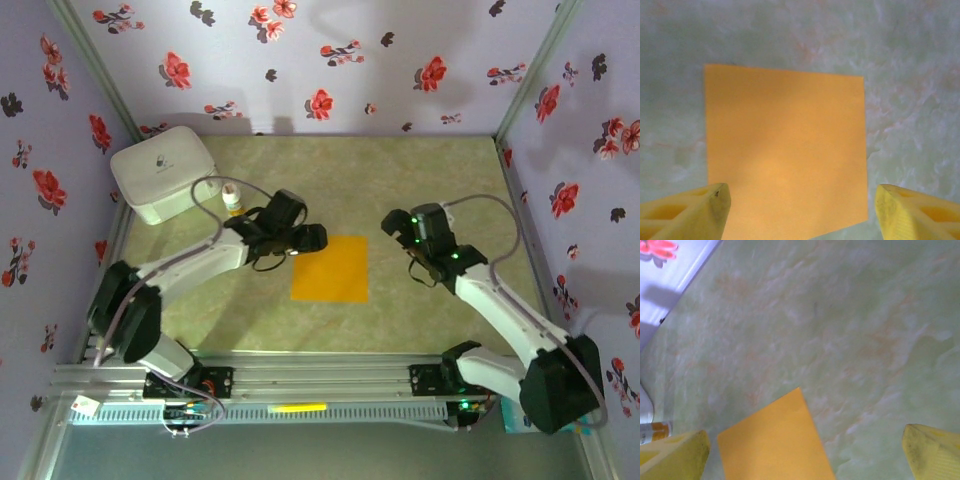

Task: Fold a paper plane with a square sheet of paper (pick it up from the middle)
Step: First fold the square sheet of paper in half at the center of the table.

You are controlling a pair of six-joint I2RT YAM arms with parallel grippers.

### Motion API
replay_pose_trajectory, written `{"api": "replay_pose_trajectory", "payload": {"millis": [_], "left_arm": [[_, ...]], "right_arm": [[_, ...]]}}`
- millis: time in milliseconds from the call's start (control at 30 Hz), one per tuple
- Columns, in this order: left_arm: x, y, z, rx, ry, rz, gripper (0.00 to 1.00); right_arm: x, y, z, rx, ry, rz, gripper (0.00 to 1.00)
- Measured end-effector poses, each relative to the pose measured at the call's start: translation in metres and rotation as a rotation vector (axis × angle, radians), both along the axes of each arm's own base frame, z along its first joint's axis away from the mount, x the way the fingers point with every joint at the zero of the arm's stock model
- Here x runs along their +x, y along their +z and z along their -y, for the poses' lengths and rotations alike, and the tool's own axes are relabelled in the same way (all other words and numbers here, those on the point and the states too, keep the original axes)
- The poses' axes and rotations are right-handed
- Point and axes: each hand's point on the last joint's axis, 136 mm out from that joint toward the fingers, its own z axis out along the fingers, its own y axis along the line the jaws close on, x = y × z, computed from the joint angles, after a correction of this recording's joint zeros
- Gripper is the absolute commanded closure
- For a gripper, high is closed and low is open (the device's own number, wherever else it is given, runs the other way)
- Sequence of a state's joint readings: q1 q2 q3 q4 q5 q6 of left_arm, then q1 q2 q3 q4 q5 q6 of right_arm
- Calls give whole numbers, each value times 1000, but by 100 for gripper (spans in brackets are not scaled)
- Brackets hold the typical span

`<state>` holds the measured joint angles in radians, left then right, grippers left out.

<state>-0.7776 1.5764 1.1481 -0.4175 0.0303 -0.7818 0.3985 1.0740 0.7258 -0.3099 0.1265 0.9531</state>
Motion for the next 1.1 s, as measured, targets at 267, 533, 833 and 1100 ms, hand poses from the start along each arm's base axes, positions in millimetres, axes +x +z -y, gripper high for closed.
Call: {"api": "replay_pose_trajectory", "payload": {"millis": [267,533,833,1100], "left_arm": [[-5,-50,62,203,-98,-157,26],[-18,-75,56,344,-103,-240,22],[-9,-86,56,374,-84,-265,17],[8,-94,52,382,-78,-277,13]], "right_arm": [[-22,-37,27,-45,9,-108,3],[-27,-56,14,-61,124,-179,2],[-31,-71,-5,-34,255,-228,2],[-33,-82,-13,-27,317,-261,2]]}}
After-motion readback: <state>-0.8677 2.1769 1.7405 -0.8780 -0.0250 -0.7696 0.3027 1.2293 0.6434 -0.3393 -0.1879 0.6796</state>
